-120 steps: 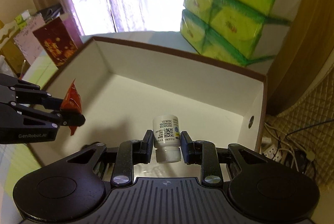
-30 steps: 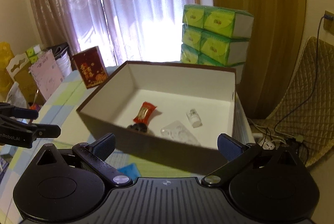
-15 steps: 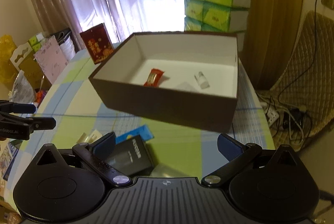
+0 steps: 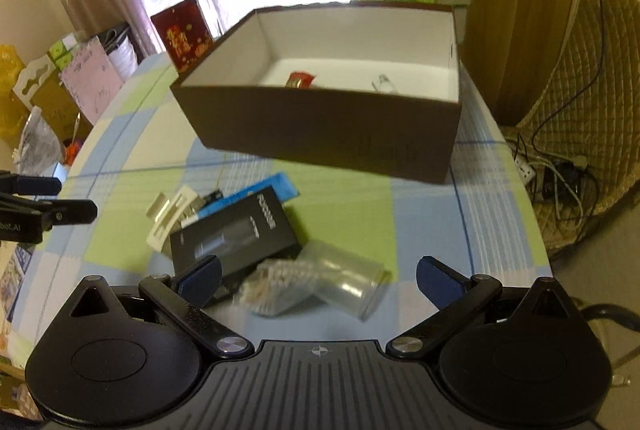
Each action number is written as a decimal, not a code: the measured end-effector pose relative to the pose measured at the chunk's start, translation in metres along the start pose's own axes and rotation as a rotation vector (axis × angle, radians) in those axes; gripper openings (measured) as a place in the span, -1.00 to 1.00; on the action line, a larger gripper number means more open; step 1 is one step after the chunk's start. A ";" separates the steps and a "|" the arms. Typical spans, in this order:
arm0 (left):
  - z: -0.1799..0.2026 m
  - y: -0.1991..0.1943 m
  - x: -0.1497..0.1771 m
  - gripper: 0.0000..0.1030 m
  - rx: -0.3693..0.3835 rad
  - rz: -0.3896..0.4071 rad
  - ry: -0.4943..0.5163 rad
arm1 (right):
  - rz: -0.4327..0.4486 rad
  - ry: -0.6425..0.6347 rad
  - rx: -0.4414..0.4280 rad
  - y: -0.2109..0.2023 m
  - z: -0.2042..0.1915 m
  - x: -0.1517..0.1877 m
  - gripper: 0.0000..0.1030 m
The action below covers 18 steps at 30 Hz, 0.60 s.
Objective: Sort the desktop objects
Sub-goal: 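Withdraw both tools from the box toward the loose items on the table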
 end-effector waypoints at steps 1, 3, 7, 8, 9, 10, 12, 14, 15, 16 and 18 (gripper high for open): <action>0.000 0.000 0.002 0.74 0.003 -0.003 0.001 | -0.007 0.001 0.003 0.001 0.000 0.003 0.96; 0.001 0.001 0.006 0.74 0.003 -0.010 0.005 | -0.016 0.006 0.004 0.002 -0.001 0.008 0.96; 0.003 0.004 0.013 0.74 0.007 -0.021 0.011 | -0.035 0.013 0.016 0.005 0.000 0.018 0.96; 0.004 0.004 0.015 0.74 0.008 -0.023 0.012 | -0.038 0.015 0.018 0.006 0.000 0.020 0.96; 0.004 0.005 0.017 0.74 0.011 -0.027 0.013 | -0.042 0.019 0.018 0.007 0.001 0.022 0.96; 0.004 0.006 0.019 0.74 0.013 -0.030 0.013 | -0.045 0.022 0.017 0.008 0.001 0.024 0.96; 0.005 0.009 0.022 0.74 0.015 -0.039 0.013 | -0.054 0.029 0.016 0.011 0.002 0.028 0.96; 0.006 0.012 0.025 0.74 0.014 -0.045 0.014 | -0.061 0.033 0.016 0.013 0.003 0.032 0.96; 0.006 0.013 0.027 0.74 0.012 -0.050 0.015 | -0.064 0.037 0.015 0.014 0.004 0.033 0.96; 0.006 0.015 0.028 0.74 0.011 -0.055 0.017 | -0.065 0.040 0.015 0.015 0.004 0.034 0.96; 0.007 0.018 0.031 0.74 0.010 -0.064 0.015 | -0.062 0.046 0.013 0.017 0.004 0.035 0.96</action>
Point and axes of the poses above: each gripper's, at about its wrist camera, not at the fingertips, and y roughly the way its jaws point, z to its right, x to its underside, the point moved 9 cm from there along y, roughly the way its jaws point, and after that the axes turned 13 degrees about -x, right-handed, at the moved point
